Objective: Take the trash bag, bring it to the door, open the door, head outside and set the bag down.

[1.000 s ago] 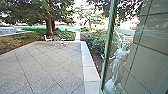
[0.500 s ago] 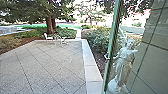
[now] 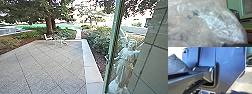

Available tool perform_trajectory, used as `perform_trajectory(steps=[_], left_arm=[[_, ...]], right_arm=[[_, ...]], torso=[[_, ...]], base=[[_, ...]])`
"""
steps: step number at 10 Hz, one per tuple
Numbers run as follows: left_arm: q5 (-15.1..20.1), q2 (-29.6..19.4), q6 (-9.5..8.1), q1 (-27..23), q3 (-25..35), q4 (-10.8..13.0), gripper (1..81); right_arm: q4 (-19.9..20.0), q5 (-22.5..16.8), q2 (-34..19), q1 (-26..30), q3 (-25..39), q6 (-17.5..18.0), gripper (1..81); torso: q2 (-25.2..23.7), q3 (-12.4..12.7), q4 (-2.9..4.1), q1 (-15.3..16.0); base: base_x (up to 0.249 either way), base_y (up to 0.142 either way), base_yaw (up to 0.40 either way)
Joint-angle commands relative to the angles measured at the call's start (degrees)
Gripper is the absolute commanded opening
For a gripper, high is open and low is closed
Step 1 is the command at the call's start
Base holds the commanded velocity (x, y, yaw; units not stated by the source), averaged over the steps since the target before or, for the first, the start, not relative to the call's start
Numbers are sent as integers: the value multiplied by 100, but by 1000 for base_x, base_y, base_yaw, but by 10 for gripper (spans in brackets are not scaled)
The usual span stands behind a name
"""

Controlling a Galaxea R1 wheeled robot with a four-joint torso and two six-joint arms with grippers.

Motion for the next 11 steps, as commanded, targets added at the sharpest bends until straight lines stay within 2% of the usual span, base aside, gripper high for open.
perform_trajectory(steps=[1,11], left_arm=[[283,-22,19,-173,43,15,10],[283,-22,19,-173,43,6,10]], right_arm=[[22,-383,15,267,31,-11,811],[14,-383,15,258,31,-19,811]], torso=[[0,0,0,0],[0,0,0,0]], base=[[91,0,0],[108,6,0]])
